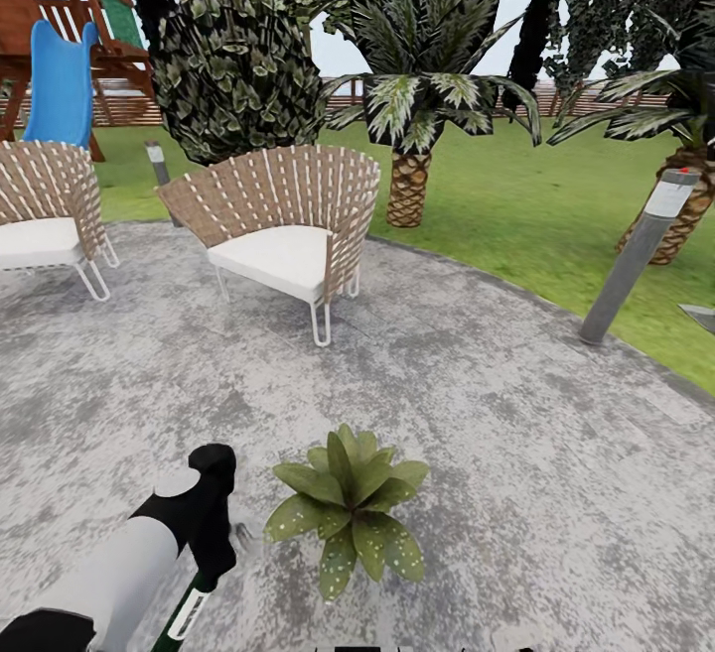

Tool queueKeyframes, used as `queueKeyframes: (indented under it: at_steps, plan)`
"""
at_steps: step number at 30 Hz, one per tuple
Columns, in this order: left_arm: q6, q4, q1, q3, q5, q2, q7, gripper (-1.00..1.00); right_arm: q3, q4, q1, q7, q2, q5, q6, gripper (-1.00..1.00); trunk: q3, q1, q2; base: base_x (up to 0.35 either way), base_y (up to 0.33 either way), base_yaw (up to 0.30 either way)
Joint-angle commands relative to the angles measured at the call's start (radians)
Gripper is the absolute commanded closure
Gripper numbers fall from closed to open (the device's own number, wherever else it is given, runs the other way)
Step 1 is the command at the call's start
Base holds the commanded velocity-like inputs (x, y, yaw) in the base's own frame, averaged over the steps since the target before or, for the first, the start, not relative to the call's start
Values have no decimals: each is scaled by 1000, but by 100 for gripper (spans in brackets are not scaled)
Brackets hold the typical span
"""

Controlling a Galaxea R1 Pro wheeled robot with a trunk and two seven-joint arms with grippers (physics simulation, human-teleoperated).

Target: Pick up the pesticide atomizer in the garden and spray insectifuge to fully cover both potted plants in the garden.

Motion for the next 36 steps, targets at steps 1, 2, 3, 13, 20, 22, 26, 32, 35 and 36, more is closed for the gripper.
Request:
queueKeyframes:
  at_steps: [1,2,3,13,20,22,26,32,35,36]
  plan:
    - [7,-7,-1,9,-1,23,-9,100,8,1,0,-7,0,0,-2,-100,-1,0,0,0,0,0]
    - [5,-15,-1,37,0,40,-9,100,8,1,0,-7,0,0,-2,-100,-1,0,0,0,0,0]
    - [-2,-32,-1,87,1,53,-9,100,8,1,0,-7,0,0,-2,-100,-1,0,0,0,0,0]
    - [-14,-144,-6,58,-103,46,-9,100,8,1,0,-7,1,0,-2,-100,-1,0,0,0,0,-10]
    - [-10,-145,-7,-59,-112,33,-9,100,8,1,0,-7,1,-3,-2,-100,-1,0,0,-190,89,-282]
    - [-9,-145,-7,-69,-112,25,-9,100,8,1,0,-7,1,-3,-2,-100,-1,0,0,-275,226,-300]
    - [-9,-145,-8,-72,-112,17,-9,100,8,2,0,-7,2,-3,-2,-100,-1,0,0,-166,265,-300]
    - [-11,-145,-8,-74,-112,8,-9,100,8,1,0,-7,3,-3,-2,-100,-1,0,0,-8,87,-300]
    - [-11,-146,-8,-74,-112,0,-9,100,8,1,0,-7,3,-3,-2,-100,-1,0,0,0,2,-205]
    - [-11,-146,-9,-74,-113,-6,-9,100,8,1,0,-7,3,-3,-2,-100,-1,0,0,0,0,-22]
